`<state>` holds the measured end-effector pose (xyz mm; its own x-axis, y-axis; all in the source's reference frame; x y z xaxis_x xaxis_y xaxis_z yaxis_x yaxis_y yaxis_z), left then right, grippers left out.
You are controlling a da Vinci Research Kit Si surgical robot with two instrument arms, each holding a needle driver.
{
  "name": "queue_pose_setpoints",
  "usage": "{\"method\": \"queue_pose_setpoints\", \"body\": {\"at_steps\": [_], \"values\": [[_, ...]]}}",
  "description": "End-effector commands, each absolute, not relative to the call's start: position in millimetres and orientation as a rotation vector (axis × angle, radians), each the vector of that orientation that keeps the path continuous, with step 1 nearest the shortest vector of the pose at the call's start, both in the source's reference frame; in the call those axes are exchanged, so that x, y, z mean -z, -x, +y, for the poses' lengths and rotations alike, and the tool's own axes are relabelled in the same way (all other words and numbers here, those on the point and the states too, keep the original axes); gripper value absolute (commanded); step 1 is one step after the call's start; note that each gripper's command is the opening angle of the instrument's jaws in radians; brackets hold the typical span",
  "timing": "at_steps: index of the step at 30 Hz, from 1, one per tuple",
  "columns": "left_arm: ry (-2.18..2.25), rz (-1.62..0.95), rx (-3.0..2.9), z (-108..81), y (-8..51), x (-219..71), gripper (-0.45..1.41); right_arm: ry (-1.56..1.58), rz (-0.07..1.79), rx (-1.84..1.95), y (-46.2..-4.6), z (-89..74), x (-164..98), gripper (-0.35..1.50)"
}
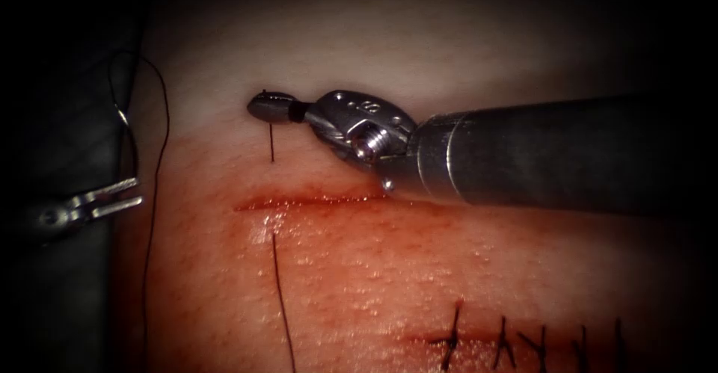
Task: Wound Closure
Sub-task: With the right gripper adjust the suture tail, then with the left tool set the suture needle down.
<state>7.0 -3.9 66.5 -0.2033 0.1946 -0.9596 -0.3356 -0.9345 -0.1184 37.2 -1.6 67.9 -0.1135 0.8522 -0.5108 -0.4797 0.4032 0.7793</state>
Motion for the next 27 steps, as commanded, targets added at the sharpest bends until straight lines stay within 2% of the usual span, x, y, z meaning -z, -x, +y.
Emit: {"method": "queue_pose_setpoints", "body": {"at_steps": [1, 10, 11, 12, 13, 14, 15, 21, 23, 26, 27], "values": [[1.726, 0.164, -2.197, -3.9, -6.4, -67, -0.45, -0.388, 1.231, -1.173, -37.7, -1.1, -68, -0.35], [1.729, 0.162, -2.195, -3.9, -6.4, -67, -0.45, -0.375, 1.252, -1.127, -37.8, -1.3, -68, -0.35], [1.732, 0.159, -2.194, -3.8, -6.3, -67, -0.45, -0.362, 1.256, -1.112, -37.8, -1.3, -68, -0.20], [1.736, 0.155, -2.190, -3.4, -6.2, -67, -0.45, -0.346, 1.270, -1.092, -37.5, -1.5, -67, 0.52], [1.736, 0.153, -2.189, -3.2, -6.1, -67, -0.45, -0.341, 1.275, -1.087, -37.3, -1.5, -67, 0.69], [1.736, 0.148, -2.186, -2.6, -6.0, -68, -0.45, -0.322, 1.291, -1.070, -36.8, -1.5, -67, 1.16], [1.735, 0.137, -2.178, -1.8, -5.8, -68, -0.45, -0.319, 1.303, -1.057, -35.9, -1.7, -67, 1.31], [1.695, 0.162, -2.199, 2.7, -4.2, -71, -0.45, -0.349, 1.418, -1.039, -28.2, -2.8, -64, 1.30], [1.685, 0.165, -2.201, 3.9, -3.9, -72, -0.45, -0.342, 1.441, -1.021, -26.6, -3.0, -63, 1.30], [1.643, 0.192, -2.225, 7.0, -3.3, -74, -0.45, -0.273, 1.482, -0.940, -24.4, -3.6, -63, 1.43], [1.633, 0.196, -2.223, 8.1, -2.9, -75, -0.45, -0.247, 1.460, -0.858, -23.9, -4.1, -63, 1.40]]}}
